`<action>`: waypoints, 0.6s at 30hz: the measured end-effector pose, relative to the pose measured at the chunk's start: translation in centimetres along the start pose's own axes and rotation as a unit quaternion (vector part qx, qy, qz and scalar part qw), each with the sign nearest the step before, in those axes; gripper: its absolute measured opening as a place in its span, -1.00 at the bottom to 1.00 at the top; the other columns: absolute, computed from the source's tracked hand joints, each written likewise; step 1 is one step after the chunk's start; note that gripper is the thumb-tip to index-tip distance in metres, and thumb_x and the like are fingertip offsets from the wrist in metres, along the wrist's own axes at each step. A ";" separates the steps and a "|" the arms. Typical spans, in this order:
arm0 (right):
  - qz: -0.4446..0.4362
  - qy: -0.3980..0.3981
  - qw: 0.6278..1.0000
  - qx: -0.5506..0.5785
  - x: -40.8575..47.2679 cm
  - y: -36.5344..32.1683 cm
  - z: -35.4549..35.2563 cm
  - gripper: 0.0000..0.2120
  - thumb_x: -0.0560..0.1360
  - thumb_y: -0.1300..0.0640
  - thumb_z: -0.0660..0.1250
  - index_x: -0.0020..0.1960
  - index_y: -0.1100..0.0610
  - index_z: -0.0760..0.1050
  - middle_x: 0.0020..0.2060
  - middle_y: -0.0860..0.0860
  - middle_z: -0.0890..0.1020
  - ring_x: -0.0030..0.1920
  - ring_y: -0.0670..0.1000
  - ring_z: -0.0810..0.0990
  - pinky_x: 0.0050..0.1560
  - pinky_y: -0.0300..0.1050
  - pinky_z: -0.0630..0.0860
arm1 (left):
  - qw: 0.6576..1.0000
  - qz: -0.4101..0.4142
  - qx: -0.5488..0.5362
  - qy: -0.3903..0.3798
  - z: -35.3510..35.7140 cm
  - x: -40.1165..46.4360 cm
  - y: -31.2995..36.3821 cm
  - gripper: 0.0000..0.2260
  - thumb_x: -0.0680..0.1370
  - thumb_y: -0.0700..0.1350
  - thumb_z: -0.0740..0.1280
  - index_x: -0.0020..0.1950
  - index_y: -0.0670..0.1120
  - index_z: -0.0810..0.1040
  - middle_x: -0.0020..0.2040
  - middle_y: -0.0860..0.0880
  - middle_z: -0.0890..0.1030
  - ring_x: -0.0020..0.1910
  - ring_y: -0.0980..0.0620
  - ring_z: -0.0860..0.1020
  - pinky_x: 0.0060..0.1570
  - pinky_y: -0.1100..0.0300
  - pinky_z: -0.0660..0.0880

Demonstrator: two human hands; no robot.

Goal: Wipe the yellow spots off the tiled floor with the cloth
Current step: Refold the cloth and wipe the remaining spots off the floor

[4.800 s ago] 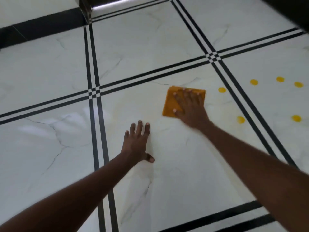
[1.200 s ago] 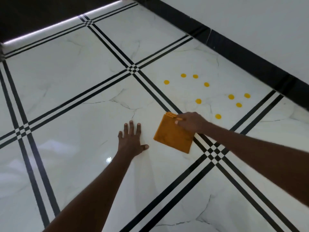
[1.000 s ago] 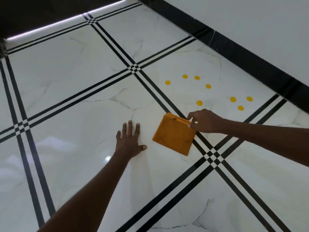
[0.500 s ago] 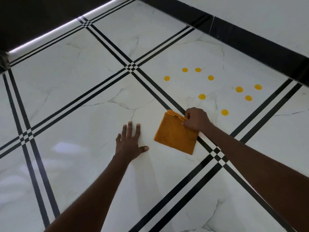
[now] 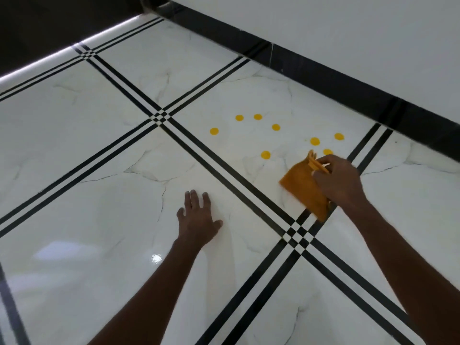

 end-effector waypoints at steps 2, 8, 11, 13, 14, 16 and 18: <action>-0.060 0.046 0.997 -0.035 -0.2 -1.0 -1.4 -0.78 0.57 0.15 0.32 0.21 0.06 0.59 -0.06 0.06 0.67 -0.09 0.09 0.59 -0.03 -0.07 0.49 | 1.000 -0.010 0.013 0.005 1.1 -0.4 0.6 -0.20 0.63 0.16 0.21 0.65 -0.13 -0.18 0.63 -0.27 -0.23 0.62 -0.24 -0.22 0.55 -0.22 0.02; -0.129 -0.065 0.980 -0.134 -1.1 -1.0 5.5 -0.84 0.62 0.05 0.22 0.03 0.11 0.51 -0.17 0.03 0.60 -0.08 0.11 0.61 -0.10 -0.12 0.43 | 0.999 -0.001 0.037 0.010 1.3 -0.4 0.4 -0.20 0.64 0.19 0.18 0.64 -0.11 -0.23 0.63 -0.26 -0.24 0.62 -0.23 -0.19 0.55 -0.21 0.03; -0.185 -0.035 0.955 -0.227 -1.5 3.0 9.8 -0.51 0.65 -0.08 0.06 0.41 0.19 0.44 0.35 0.21 0.55 0.39 0.25 0.50 0.34 0.22 0.46 | 0.999 0.003 0.049 0.003 1.2 -0.4 0.3 -0.20 0.64 0.21 0.16 0.64 -0.12 -0.25 0.62 -0.26 -0.24 0.62 -0.24 -0.18 0.55 -0.21 0.05; -0.204 -0.063 0.921 -0.327 -1.0 6.4 11.6 -0.34 0.65 -0.19 -0.02 0.65 0.11 0.09 0.62 0.18 0.21 0.62 0.24 0.16 0.55 0.32 0.18 | 0.998 0.002 0.057 -0.009 1.1 -0.5 0.4 -0.19 0.64 0.21 0.16 0.64 -0.12 -0.24 0.62 -0.27 -0.23 0.62 -0.25 -0.17 0.54 -0.21 0.07; -0.205 -0.064 0.918 -0.332 -0.8 7.7 11.7 -0.32 0.65 -0.22 -0.05 0.67 0.07 0.00 0.64 0.15 0.13 0.64 0.22 0.08 0.58 0.31 0.10 | 0.998 0.001 0.060 -0.014 1.0 -0.4 0.5 -0.19 0.63 0.22 0.17 0.64 -0.13 -0.23 0.63 -0.27 -0.22 0.62 -0.25 -0.16 0.53 -0.21 0.09; -0.158 -0.049 0.931 -0.324 -0.7 9.8 10.0 -0.33 0.65 -0.23 -0.06 0.68 0.04 -0.03 0.65 0.14 0.11 0.65 0.22 0.05 0.60 0.30 0.04 | 0.998 0.005 0.060 -0.009 0.2 0.0 0.6 -0.14 0.59 0.25 0.23 0.64 -0.13 -0.18 0.63 -0.27 -0.15 0.62 -0.25 -0.12 0.52 -0.21 0.15; -0.077 0.005 0.946 -0.316 -0.5 12.8 7.3 -0.32 0.65 -0.22 -0.03 0.67 0.08 0.03 0.63 0.19 0.16 0.62 0.28 0.10 0.57 0.35 0.07 | 0.997 0.039 0.053 0.031 -1.3 0.9 1.2 -0.04 0.51 0.31 0.32 0.65 -0.09 -0.15 0.64 -0.24 -0.12 0.63 -0.24 -0.12 0.52 -0.21 0.13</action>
Point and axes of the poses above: each hand's wrist, its own x-axis towards the middle knuckle, its own z-axis out of the palm, y = z × x, the point moved 5 cm from there along x, towards the middle knuckle
